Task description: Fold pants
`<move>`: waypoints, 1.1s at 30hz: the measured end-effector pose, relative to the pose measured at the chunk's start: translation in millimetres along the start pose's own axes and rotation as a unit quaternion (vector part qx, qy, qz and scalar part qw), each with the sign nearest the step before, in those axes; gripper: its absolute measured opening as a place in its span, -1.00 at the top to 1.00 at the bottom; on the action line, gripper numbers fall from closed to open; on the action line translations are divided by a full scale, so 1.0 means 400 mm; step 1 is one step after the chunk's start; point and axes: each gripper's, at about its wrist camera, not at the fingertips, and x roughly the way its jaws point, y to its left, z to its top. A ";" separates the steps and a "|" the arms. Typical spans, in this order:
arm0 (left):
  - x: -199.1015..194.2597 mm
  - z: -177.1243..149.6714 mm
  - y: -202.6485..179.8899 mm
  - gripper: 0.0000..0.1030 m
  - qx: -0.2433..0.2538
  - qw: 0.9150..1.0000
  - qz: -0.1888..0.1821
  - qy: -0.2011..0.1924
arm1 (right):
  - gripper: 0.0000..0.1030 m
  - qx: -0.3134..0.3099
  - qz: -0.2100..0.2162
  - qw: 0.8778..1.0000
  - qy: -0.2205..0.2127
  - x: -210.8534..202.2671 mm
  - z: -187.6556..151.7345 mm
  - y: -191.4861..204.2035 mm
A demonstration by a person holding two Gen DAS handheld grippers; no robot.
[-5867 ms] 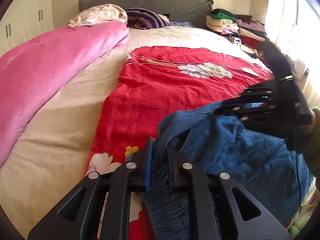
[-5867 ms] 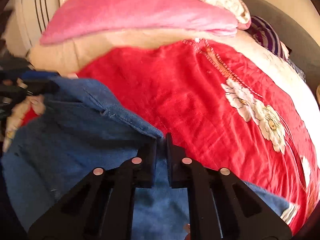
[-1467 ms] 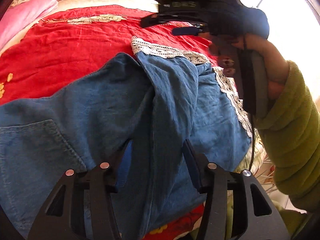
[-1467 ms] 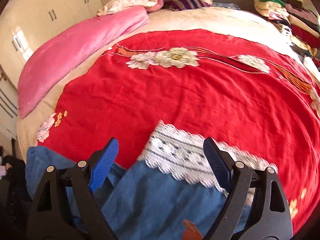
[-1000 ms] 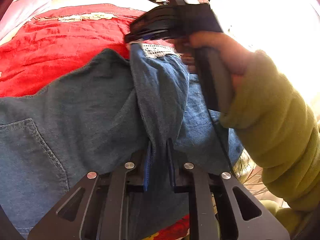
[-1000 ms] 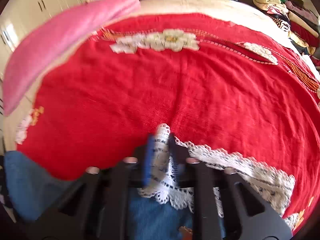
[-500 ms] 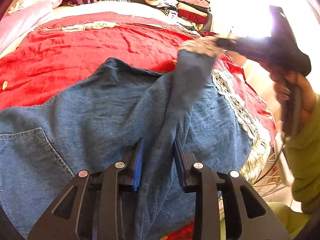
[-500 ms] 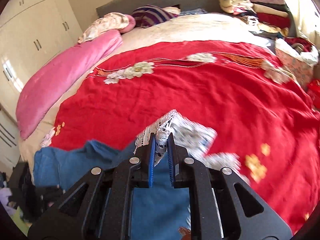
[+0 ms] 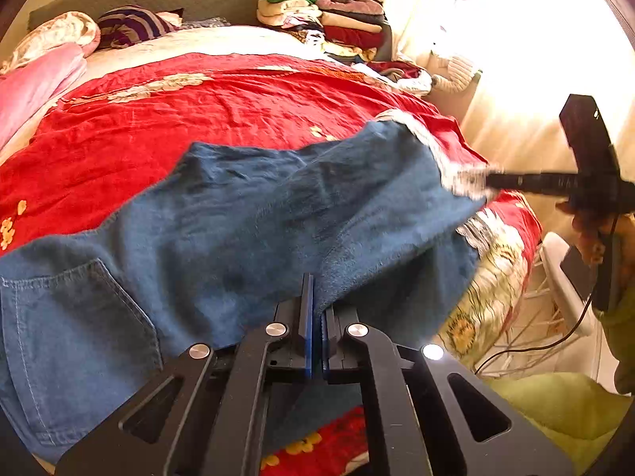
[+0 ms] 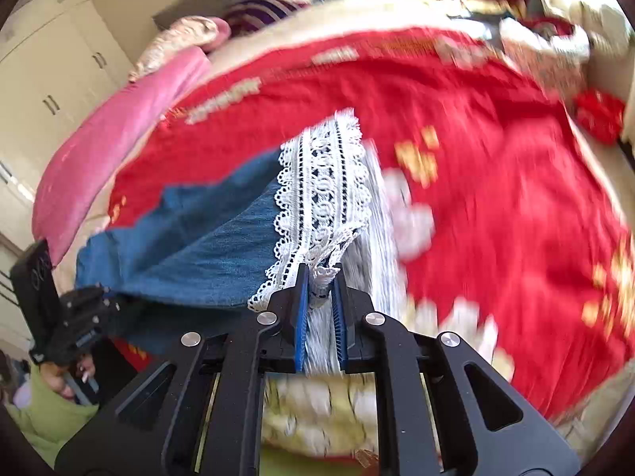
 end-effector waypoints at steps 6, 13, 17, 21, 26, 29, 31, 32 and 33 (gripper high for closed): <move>0.020 -0.029 -0.039 0.96 0.023 1.000 0.000 0.021 | 0.87 0.032 -0.018 0.999 0.020 0.024 -0.067 -0.050; 0.041 -0.052 -0.059 0.91 0.042 0.998 0.010 0.039 | 0.87 0.035 -0.030 0.998 0.030 0.060 -0.100 -0.075; 0.042 -0.056 -0.064 0.90 0.045 0.998 0.011 0.041 | 0.55 0.011 -0.062 0.997 0.033 0.065 -0.101 -0.060; 0.042 -0.057 -0.062 0.90 0.044 0.998 0.012 0.042 | 0.38 -0.097 -0.131 0.986 -0.021 0.002 -0.065 0.019; 0.041 -0.058 -0.064 0.90 0.043 0.998 0.014 0.042 | 0.38 -0.200 -0.012 0.980 -0.003 0.018 -0.086 0.169; 0.038 -0.062 -0.064 0.90 0.041 0.998 0.014 0.043 | 0.39 -0.312 0.019 0.950 0.009 0.047 -0.145 0.272; 0.036 -0.066 -0.064 0.90 0.040 0.998 0.011 0.045 | 0.39 -0.379 0.001 0.925 0.014 0.073 -0.183 0.324; 0.035 -0.068 -0.065 0.90 0.041 0.998 0.012 0.046 | 0.40 -0.395 -0.011 0.918 0.016 0.087 -0.192 0.338; 0.036 -0.068 -0.066 0.90 0.042 0.998 0.013 0.046 | 0.80 -0.405 -0.018 0.914 0.024 0.107 -0.198 0.343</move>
